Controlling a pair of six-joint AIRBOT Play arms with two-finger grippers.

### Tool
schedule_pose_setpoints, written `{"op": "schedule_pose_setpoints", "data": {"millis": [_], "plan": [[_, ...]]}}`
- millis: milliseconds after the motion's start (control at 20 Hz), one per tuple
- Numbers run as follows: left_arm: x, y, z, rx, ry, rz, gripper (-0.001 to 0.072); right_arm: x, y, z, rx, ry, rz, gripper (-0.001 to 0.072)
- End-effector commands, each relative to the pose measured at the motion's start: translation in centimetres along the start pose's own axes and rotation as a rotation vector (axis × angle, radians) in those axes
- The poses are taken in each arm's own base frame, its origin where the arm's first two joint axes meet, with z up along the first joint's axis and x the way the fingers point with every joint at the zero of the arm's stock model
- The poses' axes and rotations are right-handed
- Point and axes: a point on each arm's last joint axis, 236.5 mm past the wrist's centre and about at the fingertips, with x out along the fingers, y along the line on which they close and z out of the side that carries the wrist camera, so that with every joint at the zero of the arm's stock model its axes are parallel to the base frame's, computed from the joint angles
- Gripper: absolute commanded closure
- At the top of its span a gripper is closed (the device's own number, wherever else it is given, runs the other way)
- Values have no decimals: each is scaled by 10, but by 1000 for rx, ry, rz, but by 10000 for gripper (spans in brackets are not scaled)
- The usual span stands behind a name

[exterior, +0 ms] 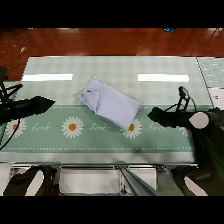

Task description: Fold the shirts.

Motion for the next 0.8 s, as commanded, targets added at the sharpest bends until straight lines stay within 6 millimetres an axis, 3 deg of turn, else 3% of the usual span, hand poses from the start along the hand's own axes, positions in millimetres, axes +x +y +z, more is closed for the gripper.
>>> {"op": "schedule_pose_setpoints", "data": {"millis": [0, 200, 450, 600, 750], "plan": [[6, -5, -5, 11, 29, -14, 693, 41, 16, -19, 159, 82, 156, 308], [11, -2, -7, -2, 47, -12, 693, 73, 38, -28, 206, 224, 240, 308], [14, 1, -8, -12, 59, -10, 693, 110, 74, -34, 130, 316, 251, 320], [14, 1, -9, -12, 60, -10, 693, 106, 116, -9, -2, 284, 336, 689], [14, 2, -8, -11, 56, -8, 693, 79, 167, 27, -166, 231, 406, 689]]}}
